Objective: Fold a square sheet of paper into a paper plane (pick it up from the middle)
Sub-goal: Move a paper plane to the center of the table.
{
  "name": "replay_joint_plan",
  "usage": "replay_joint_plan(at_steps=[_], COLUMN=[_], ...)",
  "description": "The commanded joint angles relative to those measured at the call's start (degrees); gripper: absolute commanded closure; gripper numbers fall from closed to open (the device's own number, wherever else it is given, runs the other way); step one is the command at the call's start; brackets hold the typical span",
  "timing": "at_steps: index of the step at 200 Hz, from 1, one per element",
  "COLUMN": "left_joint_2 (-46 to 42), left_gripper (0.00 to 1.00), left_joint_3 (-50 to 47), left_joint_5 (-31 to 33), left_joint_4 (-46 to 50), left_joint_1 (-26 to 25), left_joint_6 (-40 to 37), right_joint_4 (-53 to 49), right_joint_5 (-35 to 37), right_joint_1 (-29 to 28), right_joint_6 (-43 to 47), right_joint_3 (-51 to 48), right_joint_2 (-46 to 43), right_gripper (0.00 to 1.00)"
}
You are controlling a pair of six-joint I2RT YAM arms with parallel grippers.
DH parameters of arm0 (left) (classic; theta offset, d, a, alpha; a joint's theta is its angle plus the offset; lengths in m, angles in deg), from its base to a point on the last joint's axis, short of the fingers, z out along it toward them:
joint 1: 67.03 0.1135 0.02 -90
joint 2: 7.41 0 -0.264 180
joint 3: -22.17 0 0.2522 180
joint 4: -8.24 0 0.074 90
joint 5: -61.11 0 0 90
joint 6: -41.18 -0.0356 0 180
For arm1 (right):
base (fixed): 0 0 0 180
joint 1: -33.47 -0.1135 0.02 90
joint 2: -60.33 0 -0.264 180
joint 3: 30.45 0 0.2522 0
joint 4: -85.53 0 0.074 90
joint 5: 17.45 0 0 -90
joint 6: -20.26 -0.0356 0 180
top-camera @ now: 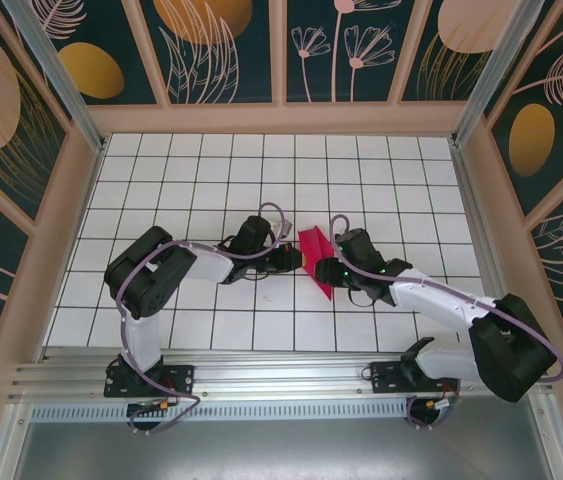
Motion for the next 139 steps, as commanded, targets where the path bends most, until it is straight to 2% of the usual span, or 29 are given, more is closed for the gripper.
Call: replay_joint_plan(at_steps=[1, 63, 92, 139], left_joint_2=[0.8, 1.1, 1.3, 1.2], left_gripper=[1.00, 1.00, 1.00, 1.00], left_joint_3=[0.9, 0.7, 0.7, 0.4], left_joint_5=[-1.6, -1.6, -1.7, -1.4], left_joint_4=[-2.1, -2.1, -2.1, -1.9], left_joint_1=[0.5, 0.6, 0.6, 0.7], left_joint_6=[0.6, 0.8, 0.9, 0.9], right_joint_4=[-0.1, -0.2, -0.5, -0.9], right_joint_5=[1.5, 1.3, 3.7, 7.1], right_joint_1=[-0.5, -1.4, -1.9, -2.4], right_joint_6=[1.0, 2.4, 2.5, 2.5], right_joint_3=[1.9, 3.6, 4.6, 6.5], right_joint_2=[1.5, 6.3, 8.2, 11.8], right_gripper=[0.54, 0.52, 0.53, 0.66])
